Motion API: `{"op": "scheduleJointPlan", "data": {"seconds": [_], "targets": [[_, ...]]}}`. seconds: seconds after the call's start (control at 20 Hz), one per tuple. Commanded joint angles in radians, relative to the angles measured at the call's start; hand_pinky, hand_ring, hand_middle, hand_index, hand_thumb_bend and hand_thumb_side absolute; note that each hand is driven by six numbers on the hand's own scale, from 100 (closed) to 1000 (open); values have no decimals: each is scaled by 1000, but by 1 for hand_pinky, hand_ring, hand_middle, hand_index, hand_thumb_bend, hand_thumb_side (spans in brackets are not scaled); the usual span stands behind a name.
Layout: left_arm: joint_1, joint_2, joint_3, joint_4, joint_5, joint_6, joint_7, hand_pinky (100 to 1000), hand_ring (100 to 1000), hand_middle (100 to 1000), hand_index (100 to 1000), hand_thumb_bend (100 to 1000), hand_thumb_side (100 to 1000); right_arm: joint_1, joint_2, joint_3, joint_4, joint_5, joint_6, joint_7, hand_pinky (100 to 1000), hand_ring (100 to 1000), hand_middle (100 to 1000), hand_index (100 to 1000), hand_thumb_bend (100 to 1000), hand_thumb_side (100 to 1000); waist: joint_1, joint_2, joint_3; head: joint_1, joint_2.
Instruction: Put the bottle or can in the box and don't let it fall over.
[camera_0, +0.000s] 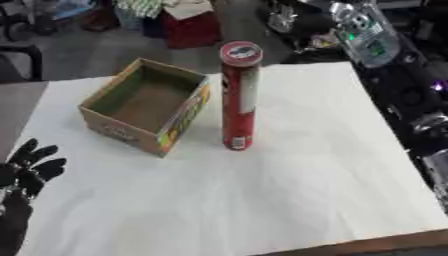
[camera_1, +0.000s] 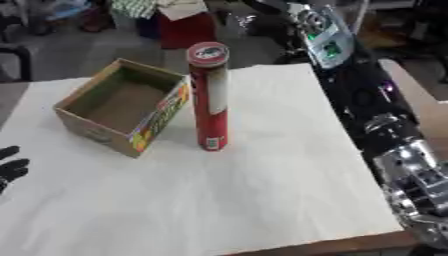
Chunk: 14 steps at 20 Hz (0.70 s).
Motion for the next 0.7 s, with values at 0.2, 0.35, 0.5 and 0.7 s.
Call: {"op": "scheduleJointPlan", "data": {"seconds": [0.2, 0.35, 0.5, 0.7], "targets": [[-19, 7, -3, -14, 8, -2, -12, 869, 817, 834, 1000, 330, 1000, -32, 36, -40, 16, 95, -96, 127, 1000, 983, 962, 1000, 100, 830, 1, -7, 11, -20, -17], [-20, 6, -3, -14, 9, -2, -13, 869, 817, 834, 1000, 329, 1000, -32, 45, -47, 17, 141, -113, 124, 1000, 986, 965, 1000, 100, 831, 1, -8, 12, -22, -16], [-20, 7, -3, -14, 9, -2, -13, 869, 817, 834, 1000, 328, 1000, -32, 47, -46, 18, 187, -130, 112, 1000, 999, 977, 1000, 100, 828, 0, -9, 12, -24, -17], [-19, 8, -2, -13, 7, -2, -14, 868, 817, 833, 1000, 328, 1000, -32, 45, -36, 14, 247, -160, 124, 1000, 1000, 985, 1000, 122, 819, -1, -11, 11, -27, -19]]}}
